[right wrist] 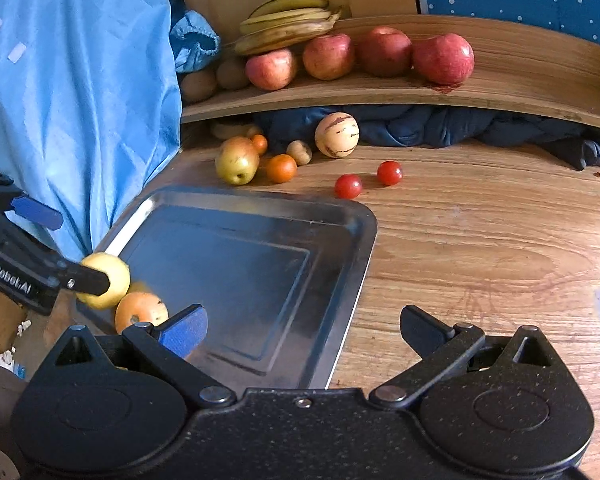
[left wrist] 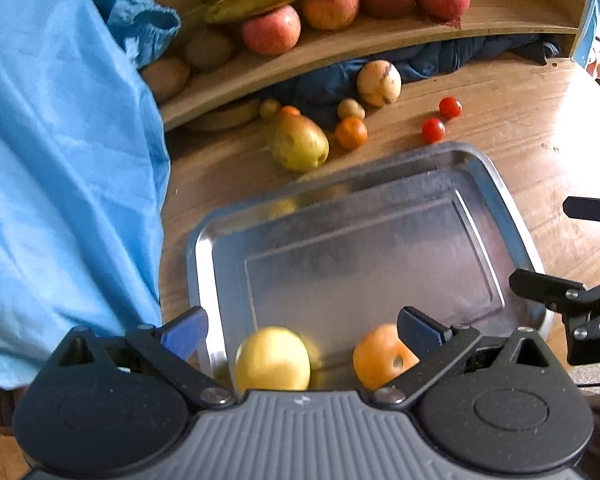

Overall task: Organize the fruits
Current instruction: 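Move the left tool toward the green-yellow pear while the right tool approaches a mandarin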

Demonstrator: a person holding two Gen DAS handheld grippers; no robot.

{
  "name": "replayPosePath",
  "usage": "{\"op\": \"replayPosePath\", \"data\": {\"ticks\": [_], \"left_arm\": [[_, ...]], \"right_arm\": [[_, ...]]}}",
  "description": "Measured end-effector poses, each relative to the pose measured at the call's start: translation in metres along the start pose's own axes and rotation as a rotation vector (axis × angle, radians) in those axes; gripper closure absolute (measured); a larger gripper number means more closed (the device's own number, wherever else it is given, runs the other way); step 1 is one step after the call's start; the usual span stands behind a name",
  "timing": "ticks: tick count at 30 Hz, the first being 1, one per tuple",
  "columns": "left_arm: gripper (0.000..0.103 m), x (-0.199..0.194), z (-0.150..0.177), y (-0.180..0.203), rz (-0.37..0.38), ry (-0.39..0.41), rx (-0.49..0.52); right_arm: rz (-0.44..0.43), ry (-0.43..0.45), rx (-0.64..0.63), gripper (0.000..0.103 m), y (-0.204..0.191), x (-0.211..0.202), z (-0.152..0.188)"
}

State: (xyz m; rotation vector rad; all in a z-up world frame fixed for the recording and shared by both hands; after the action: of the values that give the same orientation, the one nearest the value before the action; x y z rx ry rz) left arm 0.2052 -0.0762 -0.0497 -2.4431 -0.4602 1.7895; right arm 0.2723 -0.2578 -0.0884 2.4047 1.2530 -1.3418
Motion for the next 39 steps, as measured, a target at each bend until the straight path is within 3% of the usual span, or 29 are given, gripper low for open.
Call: {"op": "replayPosePath", "data": {"ticks": [13,23,27,33,39], "left_arm": [[0.001,0.021,-0.052,-0.020,-0.013,0.064,-0.018],[0.001,0.049,-0.075,-0.047,0.019,0.035,-0.070],[0.001,0.060,-0.086,-0.055,0.049,0.040,-0.113],[0.001,0.072,-0.101,-0.066,0.170,0.068,-0.225],[0.001,0.091,-0.115,-0.068,0.216,0.054,-0.258]], "right_arm": [[0.079,0.104,0.052,0.001,0.005,0.007,-0.030],[0.135,0.071,0.060,0.001,0.003,0.021,-0.039],[0.156,0.052,0.044,0.001,0.001,0.026,-0.045],[0.156,-0.004,-0.009,0.001,-0.010,0.043,-0.053],[0.154,-0.016,-0.037,0.001,-0.016,0.059,-0.068]]}}
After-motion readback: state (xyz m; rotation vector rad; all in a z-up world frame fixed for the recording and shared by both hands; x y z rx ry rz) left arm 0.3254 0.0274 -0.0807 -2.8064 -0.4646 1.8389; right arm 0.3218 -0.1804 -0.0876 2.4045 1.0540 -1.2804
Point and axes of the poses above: each gripper's, at about its wrist camera, not at the fingertips, and x roughly the way its jaws point, y to its right, z to its underside, the point moved 4 cm from there along x, roughly the way its jaws point
